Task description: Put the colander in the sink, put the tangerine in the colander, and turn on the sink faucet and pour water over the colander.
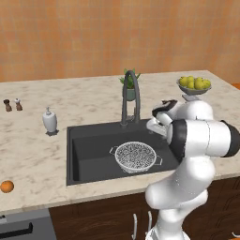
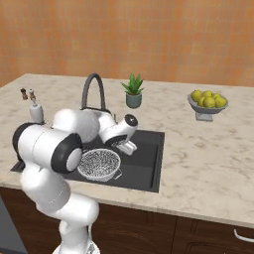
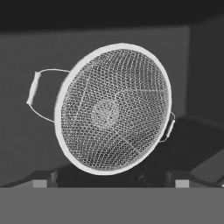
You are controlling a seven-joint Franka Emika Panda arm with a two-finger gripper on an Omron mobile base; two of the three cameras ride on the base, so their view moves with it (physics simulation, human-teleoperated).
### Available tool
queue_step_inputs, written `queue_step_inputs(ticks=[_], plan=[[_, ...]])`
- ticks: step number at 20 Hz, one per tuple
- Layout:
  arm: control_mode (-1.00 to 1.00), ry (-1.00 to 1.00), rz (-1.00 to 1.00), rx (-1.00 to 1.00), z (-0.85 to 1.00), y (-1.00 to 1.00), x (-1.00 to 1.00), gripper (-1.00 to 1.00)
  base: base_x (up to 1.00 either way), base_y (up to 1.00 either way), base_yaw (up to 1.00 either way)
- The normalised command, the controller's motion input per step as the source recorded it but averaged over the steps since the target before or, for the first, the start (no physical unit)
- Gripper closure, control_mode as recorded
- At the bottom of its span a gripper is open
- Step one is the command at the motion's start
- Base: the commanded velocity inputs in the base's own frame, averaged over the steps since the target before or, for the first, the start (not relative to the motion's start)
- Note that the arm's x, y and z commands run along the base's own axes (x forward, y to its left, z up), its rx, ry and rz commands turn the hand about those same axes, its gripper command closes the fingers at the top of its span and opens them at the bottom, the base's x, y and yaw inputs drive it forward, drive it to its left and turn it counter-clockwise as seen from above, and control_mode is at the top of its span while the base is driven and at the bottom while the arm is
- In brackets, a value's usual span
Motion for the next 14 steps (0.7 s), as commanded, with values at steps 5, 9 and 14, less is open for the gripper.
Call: queue_step_inputs(ticks=[5,9,14], plan=[[-1.0,-0.01,-0.08,0.0,1.0,-0.05,-0.44,-1.0,0.0,0.0,0.0],[-1.0,0.1,-0.18,0.0,1.0,0.0,-0.56,-1.0,0.0,0.0,0.0],[-1.0,0.17,-0.3,0.01,1.0,-0.03,-0.66,-1.0,0.0,0.0,0.0]])
